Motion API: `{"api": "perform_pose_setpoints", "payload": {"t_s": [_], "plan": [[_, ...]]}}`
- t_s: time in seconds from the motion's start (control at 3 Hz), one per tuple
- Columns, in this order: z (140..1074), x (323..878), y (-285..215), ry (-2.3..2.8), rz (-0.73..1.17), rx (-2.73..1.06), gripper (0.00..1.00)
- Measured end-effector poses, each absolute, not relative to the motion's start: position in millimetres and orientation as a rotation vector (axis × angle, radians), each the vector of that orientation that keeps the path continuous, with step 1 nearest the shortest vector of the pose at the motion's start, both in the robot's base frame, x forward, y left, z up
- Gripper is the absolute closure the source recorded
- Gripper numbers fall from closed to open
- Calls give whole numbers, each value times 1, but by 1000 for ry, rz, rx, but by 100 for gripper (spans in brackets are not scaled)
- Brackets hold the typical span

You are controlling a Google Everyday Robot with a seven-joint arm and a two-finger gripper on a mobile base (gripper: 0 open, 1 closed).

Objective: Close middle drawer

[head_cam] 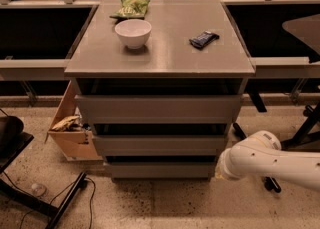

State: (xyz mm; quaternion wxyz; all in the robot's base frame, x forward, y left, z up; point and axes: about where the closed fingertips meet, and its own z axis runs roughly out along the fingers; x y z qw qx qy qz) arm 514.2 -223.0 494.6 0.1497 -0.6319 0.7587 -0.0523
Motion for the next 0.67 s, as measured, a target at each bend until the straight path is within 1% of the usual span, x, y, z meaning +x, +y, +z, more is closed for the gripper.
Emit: {"api": "perform_pose_setpoints", "payload": {"t_s": [0.33,0.67], "plan": [[566,474,-225,2245,-169,-1845,100],[661,467,-229,2239,-271,-1739,100]]}}
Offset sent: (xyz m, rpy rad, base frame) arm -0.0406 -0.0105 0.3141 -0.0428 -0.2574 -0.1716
